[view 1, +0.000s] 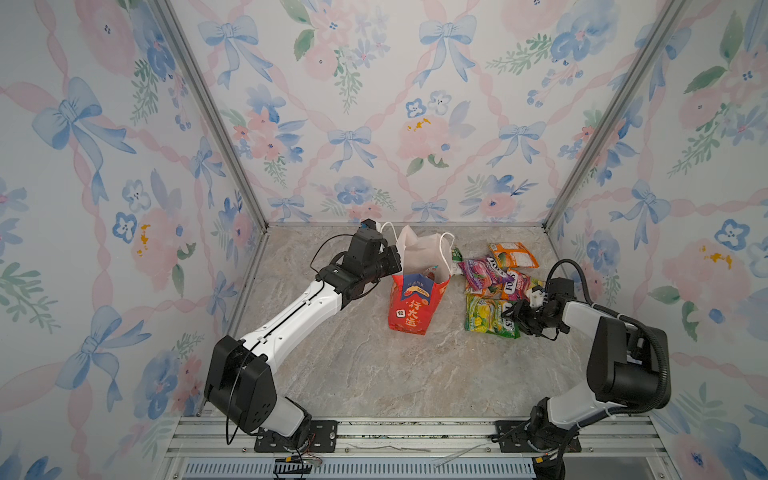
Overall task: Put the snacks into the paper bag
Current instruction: 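Lower the right gripper and close it on the green Fox's packet, then lift the green Fox's packet upward with the right gripper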
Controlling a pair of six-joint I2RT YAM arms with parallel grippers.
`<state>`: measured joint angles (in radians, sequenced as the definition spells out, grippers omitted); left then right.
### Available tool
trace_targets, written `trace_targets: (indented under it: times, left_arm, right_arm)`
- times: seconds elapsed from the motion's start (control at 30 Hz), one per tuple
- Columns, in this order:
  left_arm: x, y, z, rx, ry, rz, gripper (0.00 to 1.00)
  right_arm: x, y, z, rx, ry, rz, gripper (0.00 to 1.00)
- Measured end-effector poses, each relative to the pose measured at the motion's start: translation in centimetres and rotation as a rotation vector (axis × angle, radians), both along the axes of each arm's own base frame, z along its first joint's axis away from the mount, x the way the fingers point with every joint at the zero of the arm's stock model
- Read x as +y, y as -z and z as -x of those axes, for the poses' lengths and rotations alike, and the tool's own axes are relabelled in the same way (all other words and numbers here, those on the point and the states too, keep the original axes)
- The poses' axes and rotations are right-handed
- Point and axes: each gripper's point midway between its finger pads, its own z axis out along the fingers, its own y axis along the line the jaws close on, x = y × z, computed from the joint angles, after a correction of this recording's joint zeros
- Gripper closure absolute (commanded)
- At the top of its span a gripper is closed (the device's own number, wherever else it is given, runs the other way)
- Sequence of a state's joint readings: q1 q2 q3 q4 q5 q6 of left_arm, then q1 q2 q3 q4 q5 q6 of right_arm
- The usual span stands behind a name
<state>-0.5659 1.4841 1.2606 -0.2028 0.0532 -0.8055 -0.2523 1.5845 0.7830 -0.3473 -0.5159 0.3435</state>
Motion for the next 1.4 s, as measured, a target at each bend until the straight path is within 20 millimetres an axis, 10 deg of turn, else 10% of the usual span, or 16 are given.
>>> trace_targets:
  times: [0.43,0.73,1.4]
  left_arm:
    - [0.0,0.1,0.0,0.001,0.0,0.0,1.0]
    - [0.0,0.1,0.0,0.001,0.0,-0.001,1.0]
    - [0.0,0.1,0.0,0.001,0.0,0.0,1.0]
  right_arm:
    - [0.3,-0.9,0.0,-0.022,-0.013,-0.011,1.0]
    - [0.8,-3.2,0.1,-0.06,-0.021,-0.03,1.0]
    - [2.9,-20.3,-0.5,-0.373,-0.082,-0.087,1.0]
